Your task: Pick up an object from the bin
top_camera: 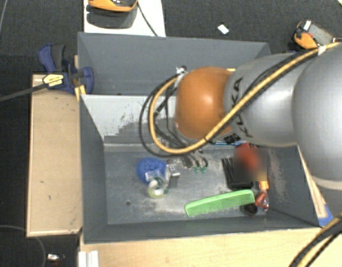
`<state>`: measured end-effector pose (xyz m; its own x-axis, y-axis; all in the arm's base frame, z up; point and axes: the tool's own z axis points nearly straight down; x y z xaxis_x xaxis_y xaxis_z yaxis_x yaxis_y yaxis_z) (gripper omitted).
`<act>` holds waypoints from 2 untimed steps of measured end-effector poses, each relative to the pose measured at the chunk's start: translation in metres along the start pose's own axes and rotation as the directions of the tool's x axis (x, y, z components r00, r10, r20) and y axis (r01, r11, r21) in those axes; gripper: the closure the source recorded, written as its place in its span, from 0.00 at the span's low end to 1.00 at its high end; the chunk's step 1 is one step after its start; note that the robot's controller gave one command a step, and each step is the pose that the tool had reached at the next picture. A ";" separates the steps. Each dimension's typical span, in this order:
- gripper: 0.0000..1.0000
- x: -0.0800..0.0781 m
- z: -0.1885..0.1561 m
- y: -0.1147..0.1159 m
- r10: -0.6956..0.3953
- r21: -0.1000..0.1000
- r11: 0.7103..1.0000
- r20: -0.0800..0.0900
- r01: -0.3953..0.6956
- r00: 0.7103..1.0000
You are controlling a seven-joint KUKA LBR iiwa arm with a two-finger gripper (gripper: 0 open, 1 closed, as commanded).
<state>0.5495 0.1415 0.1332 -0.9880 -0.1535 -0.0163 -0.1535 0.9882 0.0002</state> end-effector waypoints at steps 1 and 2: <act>0.00 0.000 0.018 0.009 0.254 0.004 0.967 -0.008 -0.254 0.967; 0.00 -0.016 0.047 0.007 0.299 0.001 0.954 0.000 -0.299 0.954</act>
Offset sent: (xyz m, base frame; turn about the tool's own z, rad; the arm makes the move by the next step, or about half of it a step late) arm 0.0255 0.0075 -0.0632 0.1941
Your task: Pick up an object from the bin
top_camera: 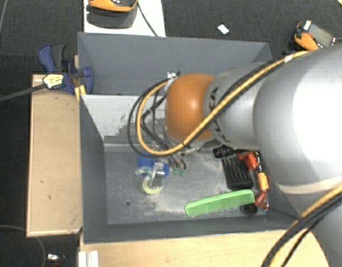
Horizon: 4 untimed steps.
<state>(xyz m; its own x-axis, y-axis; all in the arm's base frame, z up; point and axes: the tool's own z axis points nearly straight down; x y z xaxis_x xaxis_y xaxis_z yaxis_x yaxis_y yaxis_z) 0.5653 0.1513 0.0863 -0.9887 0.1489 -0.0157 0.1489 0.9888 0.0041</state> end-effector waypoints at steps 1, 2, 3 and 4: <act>1.00 -0.011 0.007 0.018 0.072 -0.006 0.997 0.003 -0.072 0.997; 1.00 -0.011 0.007 0.018 0.072 -0.006 0.997 0.003 -0.072 0.997; 1.00 -0.010 -0.010 0.018 0.071 -0.006 0.997 0.002 -0.071 0.998; 1.00 -0.009 -0.051 0.016 0.069 -0.002 0.998 -0.002 -0.069 0.998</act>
Offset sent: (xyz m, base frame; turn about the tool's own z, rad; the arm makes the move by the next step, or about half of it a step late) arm 0.0000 0.0000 0.0000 0.0000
